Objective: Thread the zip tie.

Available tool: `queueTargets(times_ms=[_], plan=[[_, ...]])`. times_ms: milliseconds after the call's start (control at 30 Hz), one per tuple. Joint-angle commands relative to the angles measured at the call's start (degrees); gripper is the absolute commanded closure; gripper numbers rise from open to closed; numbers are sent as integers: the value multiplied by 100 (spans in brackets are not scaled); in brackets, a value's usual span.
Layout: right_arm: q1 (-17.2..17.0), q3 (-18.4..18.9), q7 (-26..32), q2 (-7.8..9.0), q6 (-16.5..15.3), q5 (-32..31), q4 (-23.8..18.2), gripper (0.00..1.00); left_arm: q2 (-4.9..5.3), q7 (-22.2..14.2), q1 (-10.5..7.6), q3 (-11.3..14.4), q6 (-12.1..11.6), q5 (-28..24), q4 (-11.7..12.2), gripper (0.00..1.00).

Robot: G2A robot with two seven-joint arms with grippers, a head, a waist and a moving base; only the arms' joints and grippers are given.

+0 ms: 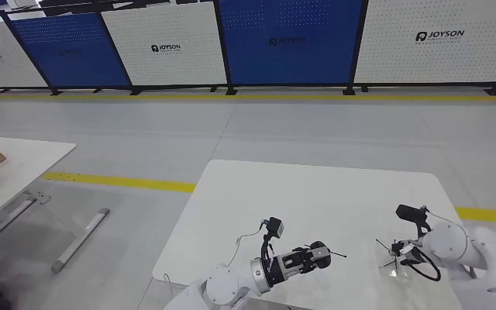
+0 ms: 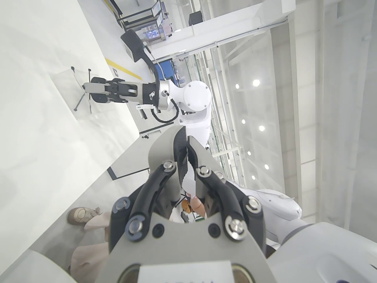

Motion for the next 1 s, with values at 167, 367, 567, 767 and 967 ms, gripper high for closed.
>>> queueTargets(times_ms=[167, 367, 567, 767, 967], plan=[[42, -5, 0, -63, 0, -38, 75, 80, 0, 0, 0, 0, 0, 0, 0, 100], [115, -80, 0, -110, 0, -76, 162, 81, 0, 0, 0, 0, 0, 0, 0, 100], [188, -149, 0, -145, 0, -120, 274, 80, 0, 0, 0, 0, 0, 0, 0, 100], [227, -180, 0, -169, 0, -129, 339, 100, 0, 0, 0, 0, 0, 0, 0, 100], [140, -106, 0, -161, 0, -194, 209, 100, 0, 0, 0, 0, 0, 0, 0, 100]])
